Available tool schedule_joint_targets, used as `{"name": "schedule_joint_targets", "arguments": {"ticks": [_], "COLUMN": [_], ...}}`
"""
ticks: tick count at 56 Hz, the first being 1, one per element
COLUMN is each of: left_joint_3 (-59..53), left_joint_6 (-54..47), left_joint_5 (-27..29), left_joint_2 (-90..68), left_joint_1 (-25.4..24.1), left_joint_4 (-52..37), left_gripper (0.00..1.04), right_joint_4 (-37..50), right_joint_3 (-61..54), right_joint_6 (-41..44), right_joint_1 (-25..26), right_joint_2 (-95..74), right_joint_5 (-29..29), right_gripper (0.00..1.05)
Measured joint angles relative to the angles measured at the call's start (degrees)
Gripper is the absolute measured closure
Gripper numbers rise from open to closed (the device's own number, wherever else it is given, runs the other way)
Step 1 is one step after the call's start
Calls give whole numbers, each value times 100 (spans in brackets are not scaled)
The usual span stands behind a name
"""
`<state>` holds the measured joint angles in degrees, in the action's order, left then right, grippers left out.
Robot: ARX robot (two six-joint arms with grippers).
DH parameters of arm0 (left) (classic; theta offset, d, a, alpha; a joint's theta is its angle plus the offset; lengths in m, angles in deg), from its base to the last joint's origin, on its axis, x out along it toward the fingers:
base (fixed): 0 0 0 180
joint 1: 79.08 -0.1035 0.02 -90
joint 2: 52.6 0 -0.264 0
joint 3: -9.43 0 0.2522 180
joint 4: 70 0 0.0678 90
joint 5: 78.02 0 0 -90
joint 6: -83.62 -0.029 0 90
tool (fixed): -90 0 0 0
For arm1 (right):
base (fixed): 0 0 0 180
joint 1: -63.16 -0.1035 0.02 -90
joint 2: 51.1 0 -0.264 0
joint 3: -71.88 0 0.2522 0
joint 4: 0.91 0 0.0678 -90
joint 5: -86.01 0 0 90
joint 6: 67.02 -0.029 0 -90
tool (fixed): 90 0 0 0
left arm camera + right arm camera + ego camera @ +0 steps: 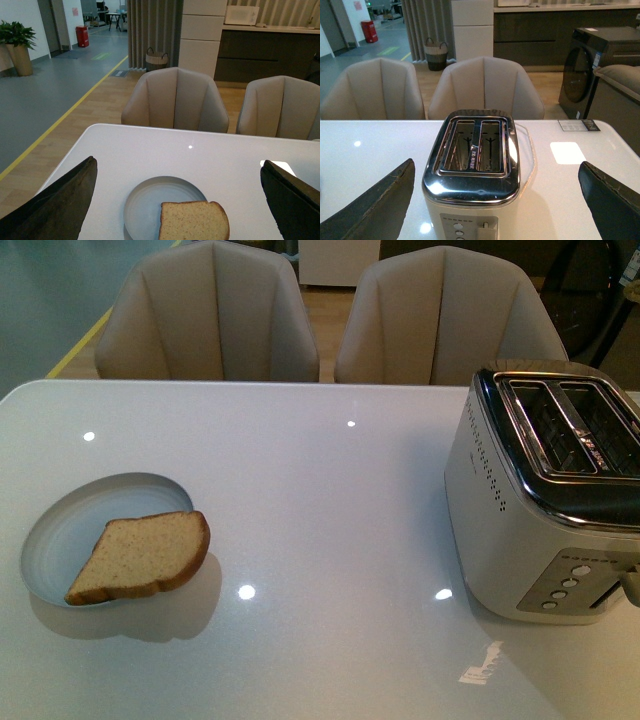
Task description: Left arm holds plate, right arm toasts bread
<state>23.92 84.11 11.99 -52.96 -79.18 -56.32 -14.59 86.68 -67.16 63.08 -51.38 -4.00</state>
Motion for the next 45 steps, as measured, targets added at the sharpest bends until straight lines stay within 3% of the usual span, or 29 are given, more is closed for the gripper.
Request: {"name": "schedule_joint_targets", "arguments": {"ticks": [28,34,36,45], "left_joint_3": [0,739,868,990], "left_joint_6": [0,1082,1447,1991], "left_joint_5": [2,35,-76,-564], "left_joint_2": [-2,-1119,-1495,-2953], "left_joint_1": [0,-28,-83,-529], "left_joint_4": [2,1703,1912,1071], "left_gripper": [7,7,7,7], "right_joint_4": [0,0,0,0], "right_joint_3": [0,0,0,0], "right_joint_6": [0,0,0,0], "right_joint_1": [0,0,0,0], "right_joint_2": [0,0,0,0], "right_joint_5": [0,0,2,0], "right_gripper": [9,9,9,9]}}
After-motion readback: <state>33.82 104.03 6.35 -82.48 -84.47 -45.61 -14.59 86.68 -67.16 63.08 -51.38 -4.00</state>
